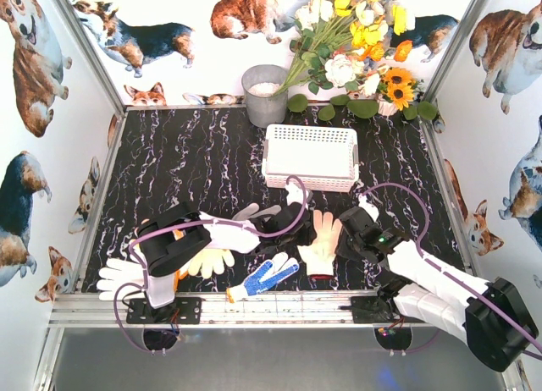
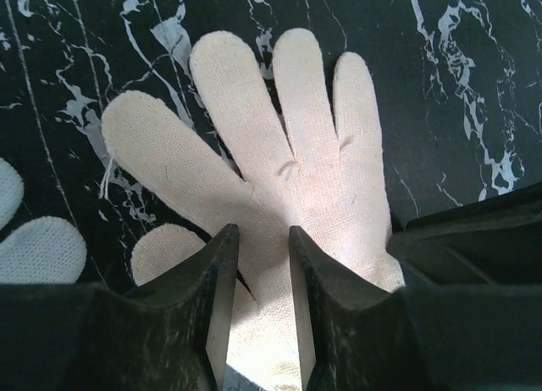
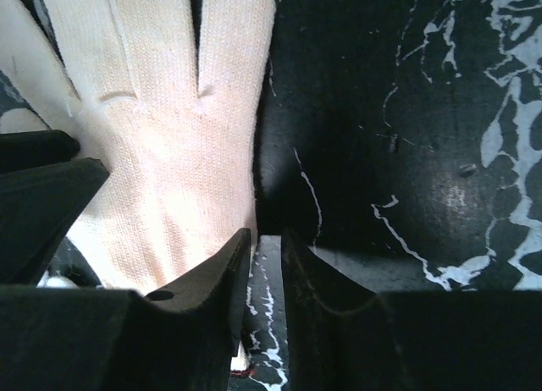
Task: Put the gloves into the storage basket
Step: Pick up the glove from the center of the board.
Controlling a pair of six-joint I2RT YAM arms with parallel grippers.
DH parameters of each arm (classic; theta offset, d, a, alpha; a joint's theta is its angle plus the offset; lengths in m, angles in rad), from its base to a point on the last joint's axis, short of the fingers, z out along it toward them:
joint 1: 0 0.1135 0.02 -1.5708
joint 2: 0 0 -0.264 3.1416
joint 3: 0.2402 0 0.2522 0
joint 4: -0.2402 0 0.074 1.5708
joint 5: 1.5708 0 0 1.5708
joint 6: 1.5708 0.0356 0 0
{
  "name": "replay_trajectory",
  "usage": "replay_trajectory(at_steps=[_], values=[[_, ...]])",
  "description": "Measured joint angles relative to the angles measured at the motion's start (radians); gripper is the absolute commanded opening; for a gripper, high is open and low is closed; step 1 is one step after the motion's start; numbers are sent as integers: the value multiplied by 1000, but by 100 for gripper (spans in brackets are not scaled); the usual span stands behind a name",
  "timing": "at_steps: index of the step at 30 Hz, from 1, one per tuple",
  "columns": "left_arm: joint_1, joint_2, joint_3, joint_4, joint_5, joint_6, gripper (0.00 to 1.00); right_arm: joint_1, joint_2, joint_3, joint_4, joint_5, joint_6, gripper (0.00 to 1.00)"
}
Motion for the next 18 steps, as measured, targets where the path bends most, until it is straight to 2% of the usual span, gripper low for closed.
replay_trajectory(at_steps=[11,16,18], values=[[36,38,48,-13,-47,-10,24,0,21,-26,114,31,49,19],[42,43,57,-18,-58,-6,34,0,27,-26,122,61,48,19],[42,40,61,-25,-60,-7,47,0,27,-26,122,72,47,21]])
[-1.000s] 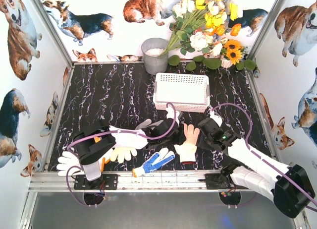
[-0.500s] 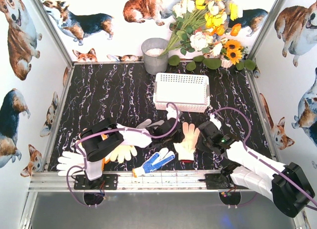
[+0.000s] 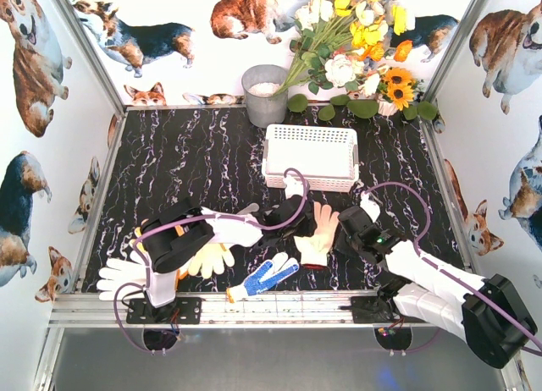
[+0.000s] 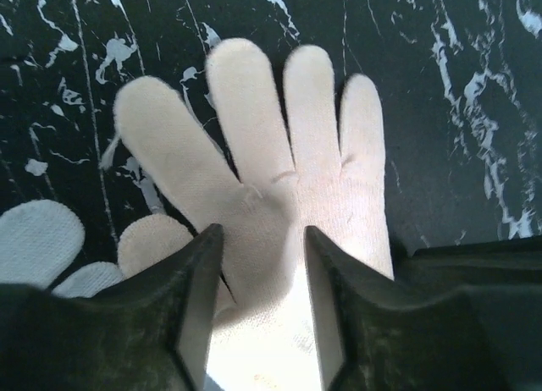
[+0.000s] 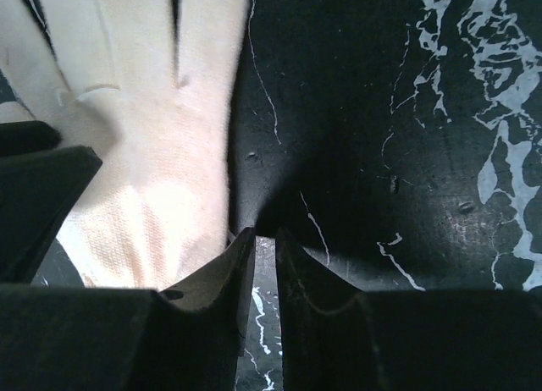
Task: Put the gloves into the storage basket
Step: Pick up the glove from the center of the board.
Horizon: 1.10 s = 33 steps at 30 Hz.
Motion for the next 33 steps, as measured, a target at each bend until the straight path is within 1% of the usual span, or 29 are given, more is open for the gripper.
replay_trajectory(at_steps=[2,4,7,11,14,15,16,19,21,23,26,29,33], values=[[0,-13,1,-16,-2,1,63,0,-1,2,-3,8,-3,25],[0,-36,0,-41,-3,5,71,0,-4,10,-26,15,-10,28],[0,-89,0,-92,-13,13,79,0,-27,32,-85,20,-27,40],[0,-205,-2,-151,-40,24,87,0,-116,86,-151,26,-56,55],[0,-321,-14,-212,-87,32,95,-1,-187,131,-188,34,-79,63],[0,-363,-20,-239,-111,34,97,-3,-207,144,-200,38,-86,63],[2,-404,-27,-266,-137,35,98,-6,-224,156,-211,43,-95,66],[28,-530,-61,-362,-217,35,100,-8,-256,185,-246,57,-117,71],[87,-611,-97,-426,-246,36,100,-11,-262,198,-264,65,-135,72],[178,-674,-130,-486,-258,37,100,-13,-261,206,-275,72,-147,73],[363,-762,-179,-571,-261,38,100,-14,-255,206,-291,76,-161,73],[499,-840,-223,-623,-254,39,99,-16,-241,206,-297,76,-163,74],[621,-896,-292,-669,-217,23,86,-19,-238,206,-298,72,-158,74]])
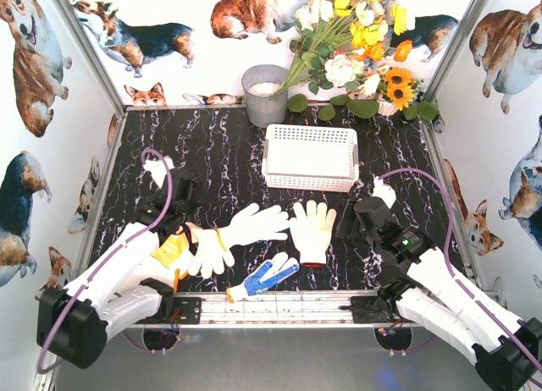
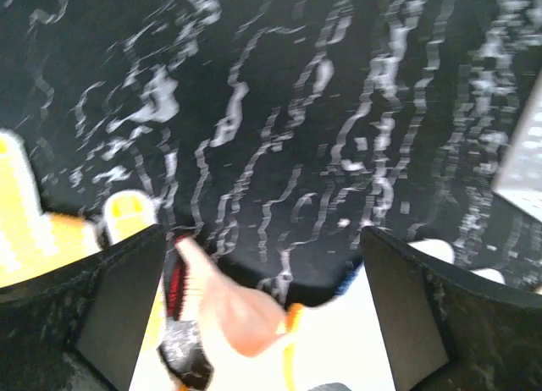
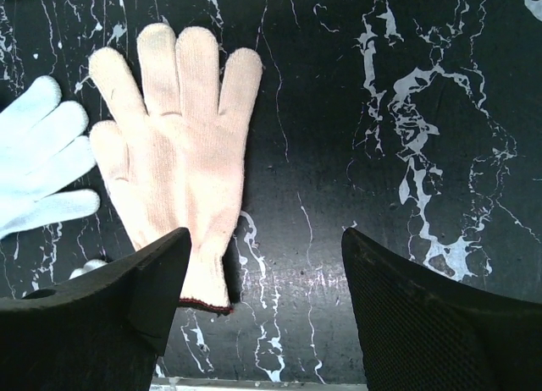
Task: Put the gloves into the storage basket
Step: Pick up the glove from the center of the board.
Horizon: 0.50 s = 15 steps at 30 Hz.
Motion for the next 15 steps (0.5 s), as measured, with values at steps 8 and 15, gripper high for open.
replay_trajectory(at_steps=[8,15], values=[[120,-6,-128,-42,119,-64,65,-1,-28,-5,-4,-14,19,75],[121,-22,-193,-34,145,-101,50,-1,-32,-6,-13,-19,27,75]])
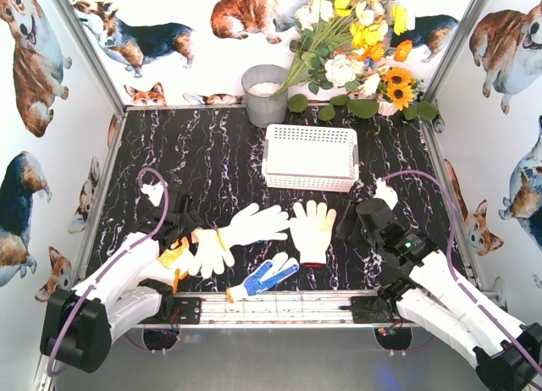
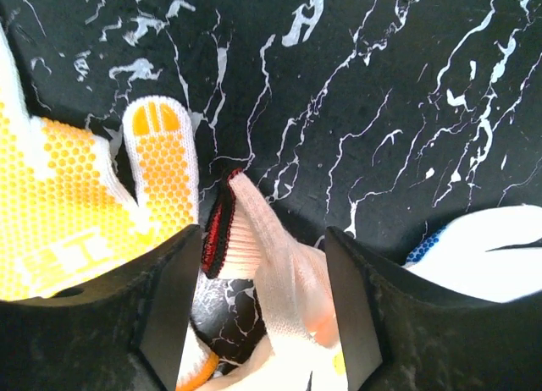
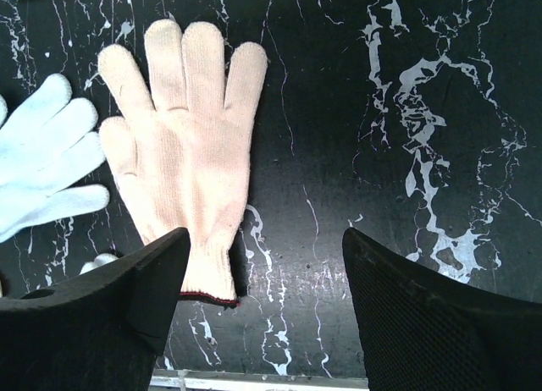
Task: Put the gloves into the storage basket
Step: Pick up the glove from the center of the board.
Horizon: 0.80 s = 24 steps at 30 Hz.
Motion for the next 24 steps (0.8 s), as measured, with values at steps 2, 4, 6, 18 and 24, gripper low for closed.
replay_trajectory(at_steps=[2,4,6,18,24], values=[[0,-1,-16,14,12,-13,45,0,0,-1,0,0,1,75],[0,-6,-36,34,34,-26,39,0,0,-2,0,-3,2,75],[0,-17,-61,61,63,-42,30,0,2,-2,0,-4,3,75],[0,-154,-13,46,91,-21,0,0,-14,0,-2,-42,-1,80],[0,-207,121,35,119,85,0,0,-37,56,4,-122,-39,92]])
